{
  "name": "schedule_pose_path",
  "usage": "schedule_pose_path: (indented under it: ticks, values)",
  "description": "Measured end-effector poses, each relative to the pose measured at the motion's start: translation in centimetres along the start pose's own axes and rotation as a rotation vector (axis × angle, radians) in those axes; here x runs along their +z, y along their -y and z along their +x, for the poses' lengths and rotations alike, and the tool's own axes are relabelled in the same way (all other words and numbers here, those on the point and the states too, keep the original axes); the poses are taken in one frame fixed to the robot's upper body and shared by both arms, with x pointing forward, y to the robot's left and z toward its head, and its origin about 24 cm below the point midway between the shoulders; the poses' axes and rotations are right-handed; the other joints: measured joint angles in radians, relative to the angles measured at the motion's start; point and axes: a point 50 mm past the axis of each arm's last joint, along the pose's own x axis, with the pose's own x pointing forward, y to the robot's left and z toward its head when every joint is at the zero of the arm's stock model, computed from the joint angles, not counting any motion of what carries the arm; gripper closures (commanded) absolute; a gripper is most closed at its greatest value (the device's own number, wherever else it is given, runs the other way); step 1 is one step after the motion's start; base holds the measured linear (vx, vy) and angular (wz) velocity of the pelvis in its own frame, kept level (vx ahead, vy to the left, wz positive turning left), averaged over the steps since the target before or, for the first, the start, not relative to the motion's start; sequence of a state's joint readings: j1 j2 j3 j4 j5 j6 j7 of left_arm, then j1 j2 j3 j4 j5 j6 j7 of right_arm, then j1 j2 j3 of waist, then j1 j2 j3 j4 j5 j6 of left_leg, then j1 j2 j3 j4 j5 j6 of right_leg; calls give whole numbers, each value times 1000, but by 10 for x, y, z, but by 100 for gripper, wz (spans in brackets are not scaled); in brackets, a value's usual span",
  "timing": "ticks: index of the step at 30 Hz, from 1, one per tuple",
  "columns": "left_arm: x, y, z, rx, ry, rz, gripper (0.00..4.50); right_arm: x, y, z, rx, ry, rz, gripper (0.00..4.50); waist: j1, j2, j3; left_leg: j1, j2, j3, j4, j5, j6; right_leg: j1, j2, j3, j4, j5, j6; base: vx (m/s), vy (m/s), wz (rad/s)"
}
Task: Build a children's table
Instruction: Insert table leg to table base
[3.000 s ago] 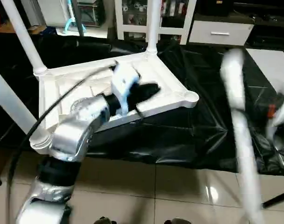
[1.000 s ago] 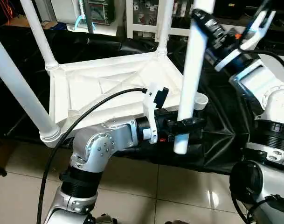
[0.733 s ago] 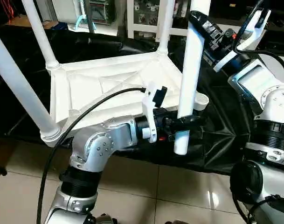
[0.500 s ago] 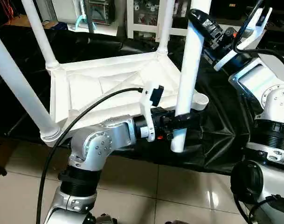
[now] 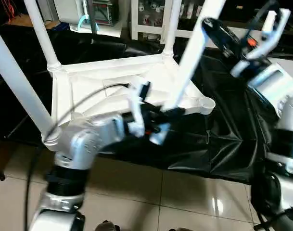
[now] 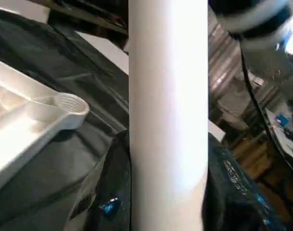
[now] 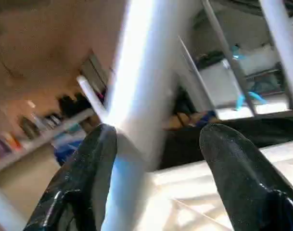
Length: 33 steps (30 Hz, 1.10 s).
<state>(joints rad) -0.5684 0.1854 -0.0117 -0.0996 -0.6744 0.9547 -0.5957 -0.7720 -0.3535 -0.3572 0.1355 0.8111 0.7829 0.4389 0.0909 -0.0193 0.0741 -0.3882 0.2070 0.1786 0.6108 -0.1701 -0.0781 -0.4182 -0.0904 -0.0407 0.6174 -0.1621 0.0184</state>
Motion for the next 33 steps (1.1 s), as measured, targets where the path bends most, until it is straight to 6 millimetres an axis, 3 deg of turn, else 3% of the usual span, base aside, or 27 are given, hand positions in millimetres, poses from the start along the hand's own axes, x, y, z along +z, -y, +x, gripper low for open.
schedule_pose_path:
  ticks: [4, 8, 13, 17, 20, 27, 33]
  values:
    - [14, 0, -8, 7, 29, 46, 302, -7, 5, -10, -31, -122, -332, 68, 0, 0, 0, 0, 0, 0, 0, 0, 0, 0, -1, 1, 0, 0, 0, 0, 0, 0]
    - [17, 2, -11, -13, 33, 57, 302, -1, -2, -6, 9, -132, -632, 36, -3, -1, 0, 1, 0, 0, 1, 0, 0, 0, -1, 1, 1, 0, 0, 0, 0, 0]
    - [15, 1, -15, -26, -4, 30, 302, 37, -19, 1, 19, -61, -1334, 2, -4, -2, 0, 0, 0, 0, 3, 1, -1, -1, 0, 1, 5, -1, 1, 0, 0, 0]
    - [14, 2, -14, -59, -32, -52, 303, 57, -48, 10, 193, 77, -1764, 0, -8, -4, 1, 0, 0, 0, 8, 0, -1, -2, 0, 1, 10, -3, 5, 0, 0, 0]
    - [19, 1, -15, -65, -34, -69, 303, 57, -53, 13, 246, 104, -1890, 0, -16, -10, -1, 0, 0, 0, 11, 0, 0, 0, 1, 0, 11, -4, 7, 0, 0, 0]
    - [11, 5, -19, -130, -123, -187, 303, 36, -10, 20, 227, -150, -2109, 0, -49, -11, 0, -7, 0, -2, 23, -2, 3, -1, 0, 1, 14, -4, 6, 0, 0, 0]
    - [5, 9, -24, -160, -199, -248, 303, 40, 1, 22, 226, -165, -2168, 0, -65, -12, 0, -9, 0, -4, 25, -2, 3, -3, 0, -1, 16, -4, 6, 0, 0, 0]
